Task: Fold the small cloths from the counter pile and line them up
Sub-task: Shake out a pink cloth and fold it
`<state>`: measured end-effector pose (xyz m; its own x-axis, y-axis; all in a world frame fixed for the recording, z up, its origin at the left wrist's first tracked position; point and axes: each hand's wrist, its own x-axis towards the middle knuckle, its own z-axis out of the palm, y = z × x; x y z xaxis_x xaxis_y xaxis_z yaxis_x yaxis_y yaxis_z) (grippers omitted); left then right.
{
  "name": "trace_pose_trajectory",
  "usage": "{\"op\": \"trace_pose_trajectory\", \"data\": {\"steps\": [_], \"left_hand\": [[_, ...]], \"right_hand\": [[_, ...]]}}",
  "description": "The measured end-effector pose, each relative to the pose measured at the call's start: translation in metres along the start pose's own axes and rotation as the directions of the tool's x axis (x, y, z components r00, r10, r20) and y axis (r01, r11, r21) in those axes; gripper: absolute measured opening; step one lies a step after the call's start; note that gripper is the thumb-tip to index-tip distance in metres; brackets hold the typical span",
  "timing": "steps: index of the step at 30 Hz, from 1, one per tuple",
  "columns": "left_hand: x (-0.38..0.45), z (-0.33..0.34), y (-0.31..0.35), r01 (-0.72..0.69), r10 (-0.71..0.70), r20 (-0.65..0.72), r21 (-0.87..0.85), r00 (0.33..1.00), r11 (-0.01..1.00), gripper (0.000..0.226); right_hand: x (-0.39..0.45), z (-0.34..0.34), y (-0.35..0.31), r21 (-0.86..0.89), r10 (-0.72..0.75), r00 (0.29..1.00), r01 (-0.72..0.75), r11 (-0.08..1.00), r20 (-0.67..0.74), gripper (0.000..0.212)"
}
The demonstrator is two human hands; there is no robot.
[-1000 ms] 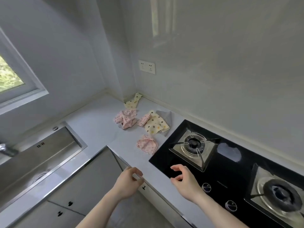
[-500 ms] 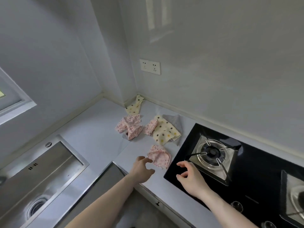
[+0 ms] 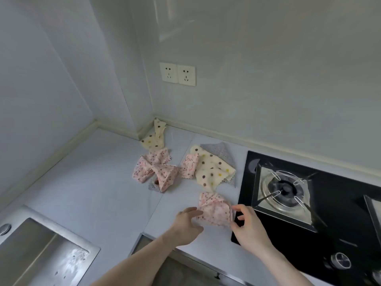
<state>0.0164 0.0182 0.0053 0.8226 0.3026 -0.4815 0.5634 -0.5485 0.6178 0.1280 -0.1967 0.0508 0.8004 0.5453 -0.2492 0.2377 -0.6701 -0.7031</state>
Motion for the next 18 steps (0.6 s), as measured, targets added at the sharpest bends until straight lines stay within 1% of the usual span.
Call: {"op": "trace_pose_trajectory", "data": {"steps": [3,6,8,10,12,14,16,18], "left_hand": [[0.011,-0.003,-0.012,-0.093,0.089,-0.087,-0.045,0.992,0.995,0.054],[0.028,-0.001,-0.031,-0.176,0.162,-0.217,-0.049,0.963,0.983,0.041],[0.036,0.006,-0.041,-0.243,0.214,-0.341,-0.045,0.915,0.969,0.028],[0.042,0.015,-0.046,-0.314,0.289,-0.462,0.024,0.839,0.949,0.021],[0.044,0.021,-0.047,-0.365,0.333,-0.529,0.047,0.781,0.930,0.013],[0.043,0.024,-0.050,-0.407,0.326,-0.557,-0.024,0.764,0.913,0.009],[0.040,0.027,-0.051,-0.449,0.301,-0.576,-0.131,0.760,0.884,0.012],[0.040,0.031,-0.054,-0.500,0.301,-0.598,-0.198,0.743,0.843,0.014]], "right_hand": [[0.019,0.015,0.007,-0.040,-0.035,0.999,0.034,0.999,-0.031,0.037],[0.037,0.032,0.017,-0.053,-0.075,0.996,0.072,0.996,-0.054,0.037],[0.046,0.048,0.029,-0.079,-0.109,0.992,0.104,0.991,-0.069,0.040],[0.052,0.065,0.043,-0.170,-0.207,0.970,0.184,0.968,-0.129,0.041],[0.054,0.075,0.053,-0.223,-0.299,0.934,0.255,0.941,-0.193,0.038],[0.056,0.081,0.059,-0.212,-0.338,0.910,0.290,0.933,-0.240,0.033],[0.056,0.086,0.065,-0.201,-0.362,0.894,0.316,0.927,-0.265,0.028],[0.057,0.090,0.071,-0.159,-0.376,0.882,0.343,0.926,-0.284,0.026]]}}
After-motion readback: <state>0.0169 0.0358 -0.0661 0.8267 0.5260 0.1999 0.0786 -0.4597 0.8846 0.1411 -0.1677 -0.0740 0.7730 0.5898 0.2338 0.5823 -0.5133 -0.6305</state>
